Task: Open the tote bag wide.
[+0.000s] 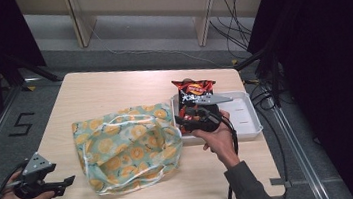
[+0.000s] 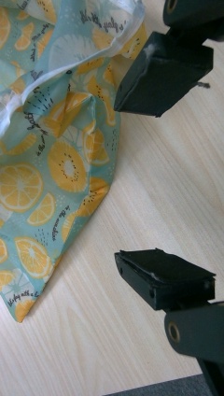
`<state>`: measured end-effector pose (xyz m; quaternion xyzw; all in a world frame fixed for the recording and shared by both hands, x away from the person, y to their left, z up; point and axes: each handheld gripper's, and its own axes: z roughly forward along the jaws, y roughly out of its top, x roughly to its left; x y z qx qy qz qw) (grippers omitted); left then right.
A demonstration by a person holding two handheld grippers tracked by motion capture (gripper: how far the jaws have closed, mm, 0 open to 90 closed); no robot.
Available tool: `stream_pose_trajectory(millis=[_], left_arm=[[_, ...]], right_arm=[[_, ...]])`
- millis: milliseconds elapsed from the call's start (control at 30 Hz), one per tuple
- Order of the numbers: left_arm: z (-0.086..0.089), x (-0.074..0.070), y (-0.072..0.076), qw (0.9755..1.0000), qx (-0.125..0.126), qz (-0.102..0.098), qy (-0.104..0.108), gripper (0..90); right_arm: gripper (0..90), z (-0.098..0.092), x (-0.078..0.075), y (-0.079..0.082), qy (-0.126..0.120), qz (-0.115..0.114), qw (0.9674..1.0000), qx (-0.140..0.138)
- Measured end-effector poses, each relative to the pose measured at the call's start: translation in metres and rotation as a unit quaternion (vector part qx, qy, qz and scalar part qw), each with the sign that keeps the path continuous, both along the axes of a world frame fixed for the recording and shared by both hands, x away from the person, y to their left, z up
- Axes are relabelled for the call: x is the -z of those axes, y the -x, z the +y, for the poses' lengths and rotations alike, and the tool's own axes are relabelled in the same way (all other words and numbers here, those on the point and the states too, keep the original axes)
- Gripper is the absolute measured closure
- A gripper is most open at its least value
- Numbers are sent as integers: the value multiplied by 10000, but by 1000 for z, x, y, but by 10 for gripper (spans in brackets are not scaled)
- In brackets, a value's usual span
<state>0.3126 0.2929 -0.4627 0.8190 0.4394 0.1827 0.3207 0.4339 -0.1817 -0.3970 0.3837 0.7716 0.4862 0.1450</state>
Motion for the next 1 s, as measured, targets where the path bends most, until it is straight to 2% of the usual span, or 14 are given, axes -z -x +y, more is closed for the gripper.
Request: stream_pose_trajectory(millis=[67,100,167,267,400,500,533,633,667,733,767,867,900,1000], left_arm=[[0,0,0,10000,13,0,1,223],[0,0,0,10000,11,0,0,223],[0,0,0,10000,6,-4,-1,222],[0,0,0,10000,13,5,-5,222],[0,0,0,10000,16,3,-16,221],[0,0,0,10000,-4,-10,-42,221],[0,1,0,10000,-5,-4,-36,221],[-1,1,0,10000,7,10,-8,221],[0,1,0,10000,12,9,-16,221],[0,1,0,10000,11,9,-15,221],[-1,1,0,10000,-14,-11,-34,221],[0,1,0,10000,2,4,-28,220],[0,1,0,10000,23,8,-34,221],[-1,1,0,10000,8,10,-1,220]], right_arm=[[446,1,-1,3,4,102,9999,11],[445,2,0,2,2,-27,10000,-30],[443,3,-1,5,20,101,9999,-51],[438,4,3,6,27,-4,9999,-146],[434,6,5,12,-19,159,9999,-37],[430,5,7,14,63,79,9998,-174],[429,7,7,16,-27,171,9997,-168],[426,5,8,19,55,76,9997,-212],[426,7,9,22,-37,160,9997,-186],[424,7,10,23,-21,108,9996,-243],[423,7,10,25,-40,196,9996,-214],[421,6,12,25,29,77,9996,-266],[420,7,13,27,-11,167,9996,-245],[418,6,14,30,19,174,9997,-193]])
